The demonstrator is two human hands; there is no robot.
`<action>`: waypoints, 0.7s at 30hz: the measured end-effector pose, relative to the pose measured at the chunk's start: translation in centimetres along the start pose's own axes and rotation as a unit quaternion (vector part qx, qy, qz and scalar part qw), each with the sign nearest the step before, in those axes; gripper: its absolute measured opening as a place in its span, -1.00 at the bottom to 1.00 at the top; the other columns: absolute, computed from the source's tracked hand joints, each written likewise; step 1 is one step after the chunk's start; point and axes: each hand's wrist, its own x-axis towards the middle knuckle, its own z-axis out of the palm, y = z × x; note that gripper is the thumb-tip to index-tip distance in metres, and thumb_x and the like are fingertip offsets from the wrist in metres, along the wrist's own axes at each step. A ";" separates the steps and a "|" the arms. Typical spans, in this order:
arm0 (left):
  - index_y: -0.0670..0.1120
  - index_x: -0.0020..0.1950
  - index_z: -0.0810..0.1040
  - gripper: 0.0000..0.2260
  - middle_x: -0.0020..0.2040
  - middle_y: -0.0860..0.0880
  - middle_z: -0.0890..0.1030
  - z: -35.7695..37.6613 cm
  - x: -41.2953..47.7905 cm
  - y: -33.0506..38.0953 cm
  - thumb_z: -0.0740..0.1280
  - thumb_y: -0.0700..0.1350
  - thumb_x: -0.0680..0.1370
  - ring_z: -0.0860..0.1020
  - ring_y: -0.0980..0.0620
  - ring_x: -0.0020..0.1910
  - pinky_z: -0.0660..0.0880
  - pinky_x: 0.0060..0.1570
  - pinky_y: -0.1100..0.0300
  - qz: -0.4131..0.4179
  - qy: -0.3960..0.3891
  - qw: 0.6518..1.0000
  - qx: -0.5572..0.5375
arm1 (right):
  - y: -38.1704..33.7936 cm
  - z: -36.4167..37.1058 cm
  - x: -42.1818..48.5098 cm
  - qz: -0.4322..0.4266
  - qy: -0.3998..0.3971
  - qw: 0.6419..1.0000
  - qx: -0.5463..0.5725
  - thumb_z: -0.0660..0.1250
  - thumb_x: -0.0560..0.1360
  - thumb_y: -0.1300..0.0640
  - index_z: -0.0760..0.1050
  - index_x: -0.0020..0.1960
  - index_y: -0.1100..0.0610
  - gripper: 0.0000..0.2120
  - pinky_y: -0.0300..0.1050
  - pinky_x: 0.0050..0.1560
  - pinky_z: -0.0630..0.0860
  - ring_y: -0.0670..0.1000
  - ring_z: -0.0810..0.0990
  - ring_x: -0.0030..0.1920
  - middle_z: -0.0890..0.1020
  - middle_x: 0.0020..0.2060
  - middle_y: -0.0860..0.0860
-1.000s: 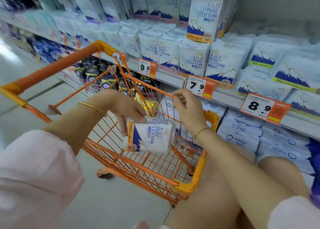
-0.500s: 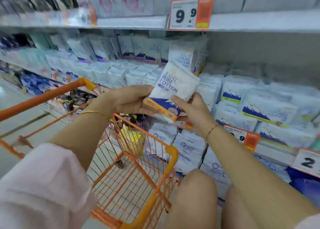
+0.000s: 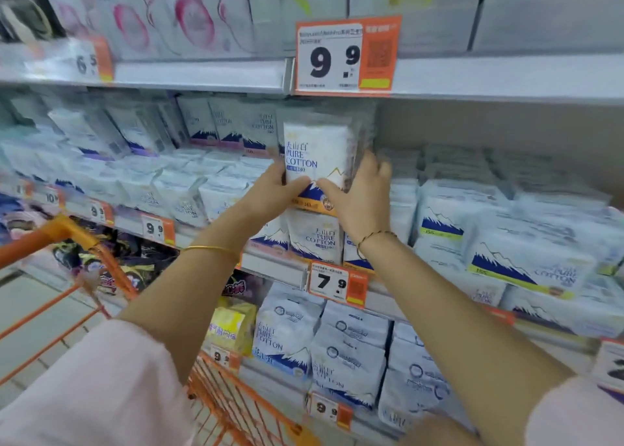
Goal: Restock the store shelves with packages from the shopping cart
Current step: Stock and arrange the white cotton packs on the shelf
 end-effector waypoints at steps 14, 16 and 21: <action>-0.11 0.37 0.15 -0.47 0.01 0.06 0.48 0.7 2.0 0.1 0.29 -0.33 0.48 0.49 0.16 -0.04 0.46 -0.13 0.30 -0.021 -0.018 0.999 -0.021 | 1.0 1.8 2.0 -0.025 -0.092 0.995 0.009 0.31 0.49 -0.05 0.08 0.47 0.28 -0.27 0.06 0.34 0.37 0.16 0.32 0.39 0.32 0.40 0.18; -0.10 0.37 0.16 -0.48 0.01 0.07 0.48 0.7 1.8 0.1 0.28 -0.34 0.48 0.50 0.14 -0.04 0.46 -0.13 0.29 -0.019 -0.013 1.000 -0.020 | 1.2 1.6 1.9 -0.025 -0.094 0.995 0.012 0.30 0.48 -0.09 0.09 0.47 0.27 -0.26 0.07 0.34 0.38 0.15 0.33 0.38 0.34 0.39 0.17; -0.12 0.35 0.19 -0.53 -0.05 0.02 0.47 0.6 1.3 0.6 0.22 -0.35 0.49 0.46 0.13 -0.11 0.41 -0.16 0.25 -0.012 0.013 0.998 -0.066 | 1.1 1.4 1.2 -0.020 -0.093 0.995 0.021 0.29 0.44 -0.17 0.10 0.46 0.25 -0.22 0.12 0.34 0.37 0.15 0.30 0.41 0.33 0.40 0.17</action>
